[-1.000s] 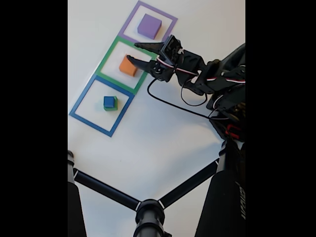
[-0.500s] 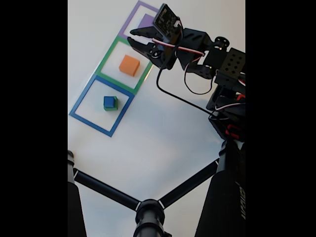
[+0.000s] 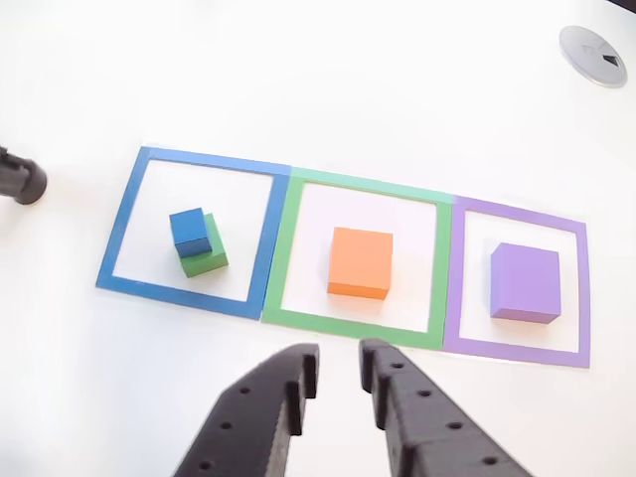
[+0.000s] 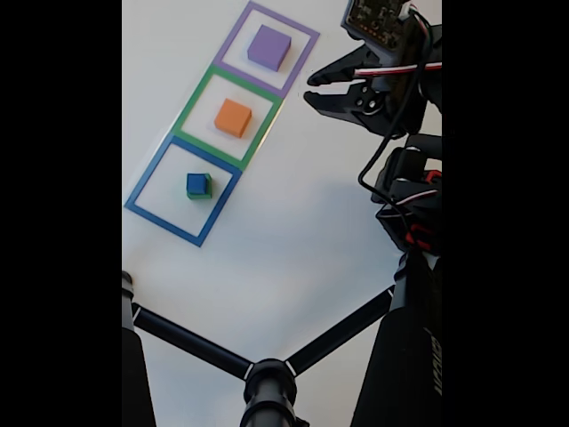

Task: Tower of hanoi

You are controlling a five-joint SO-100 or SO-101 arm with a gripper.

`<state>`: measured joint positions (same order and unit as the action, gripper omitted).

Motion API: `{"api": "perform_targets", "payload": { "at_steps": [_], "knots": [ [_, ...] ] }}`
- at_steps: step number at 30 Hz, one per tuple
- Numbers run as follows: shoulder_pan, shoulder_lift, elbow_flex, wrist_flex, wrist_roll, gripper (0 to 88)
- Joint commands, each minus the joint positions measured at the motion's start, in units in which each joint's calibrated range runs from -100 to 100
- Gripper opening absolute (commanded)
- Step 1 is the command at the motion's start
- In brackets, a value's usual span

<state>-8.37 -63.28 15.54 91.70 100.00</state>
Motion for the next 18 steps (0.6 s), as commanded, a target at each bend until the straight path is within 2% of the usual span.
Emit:
{"api": "perform_targets", "payload": {
  "at_steps": [1,15,18],
  "knots": [
    [-4.5,1.0,-4.2,2.3,0.0,0.0],
    [-11.6,1.9,-2.7,2.8,0.0,0.1],
    [-11.5,1.9,1.6,-0.3,0.0,5.6]
  ]
}}
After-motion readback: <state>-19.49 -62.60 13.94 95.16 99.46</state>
